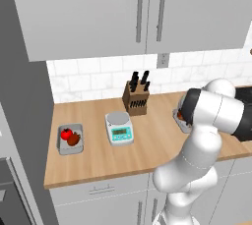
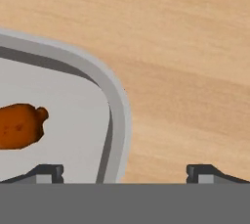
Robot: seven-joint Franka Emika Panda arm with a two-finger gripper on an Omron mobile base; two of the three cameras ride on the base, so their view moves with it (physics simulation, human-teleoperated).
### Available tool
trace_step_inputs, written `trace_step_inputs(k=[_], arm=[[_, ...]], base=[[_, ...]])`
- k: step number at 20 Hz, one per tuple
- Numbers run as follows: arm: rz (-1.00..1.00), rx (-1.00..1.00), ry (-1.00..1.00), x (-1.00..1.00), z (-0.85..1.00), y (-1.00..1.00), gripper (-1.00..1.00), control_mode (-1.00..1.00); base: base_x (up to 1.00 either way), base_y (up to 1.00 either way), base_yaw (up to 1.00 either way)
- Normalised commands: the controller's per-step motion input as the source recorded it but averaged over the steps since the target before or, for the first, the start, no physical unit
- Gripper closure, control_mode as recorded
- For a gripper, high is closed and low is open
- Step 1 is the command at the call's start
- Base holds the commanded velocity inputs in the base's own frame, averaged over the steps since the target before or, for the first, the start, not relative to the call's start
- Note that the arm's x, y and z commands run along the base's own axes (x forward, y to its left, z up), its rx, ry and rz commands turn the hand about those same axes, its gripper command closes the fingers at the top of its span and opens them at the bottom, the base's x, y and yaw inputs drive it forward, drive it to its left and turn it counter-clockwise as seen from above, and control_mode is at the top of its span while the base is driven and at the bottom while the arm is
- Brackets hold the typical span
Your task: Take the meat container that has the chicken drumstick and place it on the second highest rack of the freezer. Then take the vegetable container that has the tomatos and place it on the highest rack of the freezer.
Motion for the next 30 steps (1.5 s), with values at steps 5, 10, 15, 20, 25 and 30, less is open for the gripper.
trace_step_inputs(k=[5, 10, 15, 20, 25, 30], arm=[[0.00, 0.00, 0.00, 0.00, -0.01, 0.00, 1.00, -1.00], [0.00, 0.00, 0.00, 0.00, 0.00, 0.00, 1.00, -1.00], [0.00, 0.00, 0.00, -0.02, 0.24, 0.00, 1.00, -1.00], [-0.01, 0.01, 0.00, -0.21, 0.72, 0.00, 1.00, -1.00], [-0.01, -0.02, -0.10, -0.34, 0.82, 0.36, 1.00, -1.00], [-0.01, -0.03, -0.10, -0.48, 0.84, 0.94, 1.00, -1.00]], base=[[0.00, 0.00, 0.00], [0.00, 0.00, 0.00], [0.00, 0.00, 0.00], [0.00, 0.00, 0.00], [0.00, 0.00, 0.00], [0.00, 0.00, 0.00]])
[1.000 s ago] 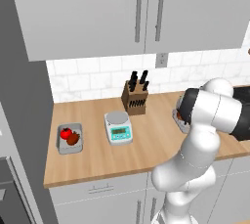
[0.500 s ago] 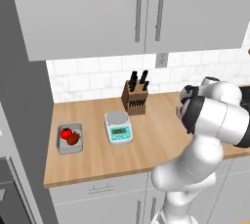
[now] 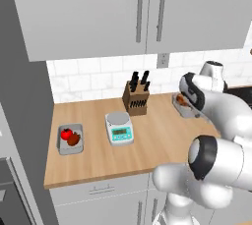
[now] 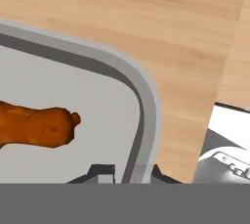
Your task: Take the meat container that has the chicken drumstick and place it on the second highest rack of the freezer. Then take the vegetable container that has the tomatos and place it on the highest rack of the freezer.
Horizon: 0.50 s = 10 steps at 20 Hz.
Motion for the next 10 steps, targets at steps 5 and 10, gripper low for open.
trace_step_inputs(k=[5, 10], arm=[[0.00, 0.00, -0.05, -0.55, 0.77, 0.88, 1.00, -1.00], [0.01, 0.00, -0.05, -0.54, 0.50, 0.54, 1.00, -1.00]], base=[[0.00, 0.00, 0.00], [0.00, 0.00, 0.00]])
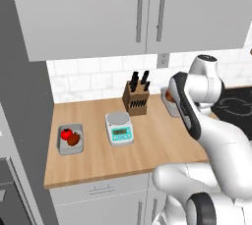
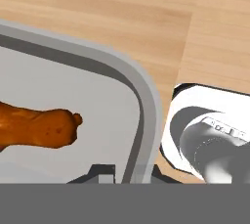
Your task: Take the meat container that has the chicken drumstick and place it on the second highest rack of the freezer. Then take the vegetable container that has the tomatos and place it on the highest rack of the freezer.
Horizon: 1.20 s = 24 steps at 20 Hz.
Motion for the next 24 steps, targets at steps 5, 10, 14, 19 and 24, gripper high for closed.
trace_step_inputs(k=[5, 10, 14, 19, 24], arm=[[0.06, 0.00, -0.04, -0.57, 0.42, 0.12, 1.00, -1.00], [0.14, 0.00, -0.01, -0.54, 0.42, 0.22, 1.00, -1.00], [-0.06, 0.00, 0.01, -0.11, 0.35, 0.09, 1.00, -1.00], [-0.01, 0.00, 0.00, -0.04, 0.41, 0.22, 1.00, -1.00], [0.00, 0.00, 0.00, -0.07, 0.16, 0.10, 1.00, -1.00]], base=[[0.00, 0.00, 0.00], [0.00, 0.00, 0.00], [0.00, 0.00, 0.00], [0.00, 0.00, 0.00], [0.00, 0.00, 0.00]])
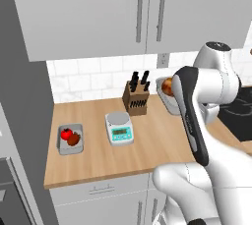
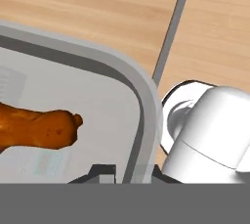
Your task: Take the meat container that has the chicken drumstick and place it on the second highest rack of the freezer. Then take the vegetable container that has the tomatos and place it on the highest rack of the freezer.
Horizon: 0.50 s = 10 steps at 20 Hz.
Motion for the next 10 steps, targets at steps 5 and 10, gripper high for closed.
trace_step_inputs(k=[5, 10], arm=[[0.00, 0.00, 0.00, -0.17, 0.28, 0.00, 1.00, -1.00], [0.00, 0.00, 0.00, -0.30, 0.12, -0.01, 1.00, -1.00]], base=[[0.00, 0.00, 0.00], [0.00, 0.00, 0.00]])
